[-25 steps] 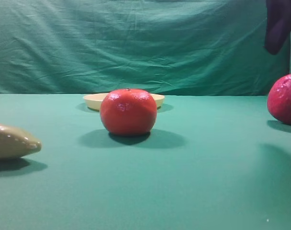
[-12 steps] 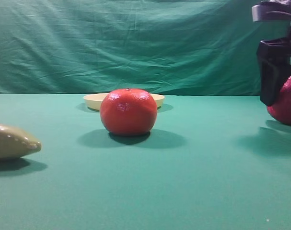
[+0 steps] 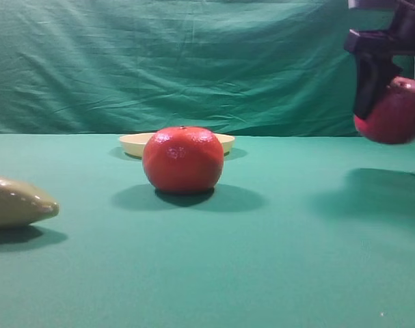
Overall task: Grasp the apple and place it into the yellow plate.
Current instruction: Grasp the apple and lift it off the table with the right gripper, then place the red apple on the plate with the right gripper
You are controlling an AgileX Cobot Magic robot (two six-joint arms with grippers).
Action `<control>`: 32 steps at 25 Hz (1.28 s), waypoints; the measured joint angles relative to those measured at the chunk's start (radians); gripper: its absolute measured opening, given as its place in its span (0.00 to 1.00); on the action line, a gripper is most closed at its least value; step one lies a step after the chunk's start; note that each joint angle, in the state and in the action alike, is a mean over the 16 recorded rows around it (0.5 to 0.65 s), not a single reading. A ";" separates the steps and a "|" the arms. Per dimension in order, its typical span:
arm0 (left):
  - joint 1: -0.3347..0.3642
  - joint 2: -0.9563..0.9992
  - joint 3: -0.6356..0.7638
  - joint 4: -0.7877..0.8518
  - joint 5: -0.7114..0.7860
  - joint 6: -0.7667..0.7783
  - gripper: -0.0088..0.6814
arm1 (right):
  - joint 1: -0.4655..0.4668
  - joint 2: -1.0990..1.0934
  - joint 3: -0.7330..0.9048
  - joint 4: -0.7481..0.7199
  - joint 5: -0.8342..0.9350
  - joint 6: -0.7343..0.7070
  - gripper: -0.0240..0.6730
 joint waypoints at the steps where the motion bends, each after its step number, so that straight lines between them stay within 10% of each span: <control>1: 0.000 0.000 0.000 0.000 0.000 0.000 0.24 | 0.017 0.016 -0.028 0.012 -0.012 -0.011 0.76; 25: 0.000 0.000 0.000 0.000 0.000 0.000 0.24 | 0.238 0.363 -0.343 0.043 -0.325 -0.197 0.88; 32: 0.000 0.000 0.000 0.000 0.000 0.000 0.24 | 0.239 0.262 -0.365 0.033 -0.251 -0.232 0.75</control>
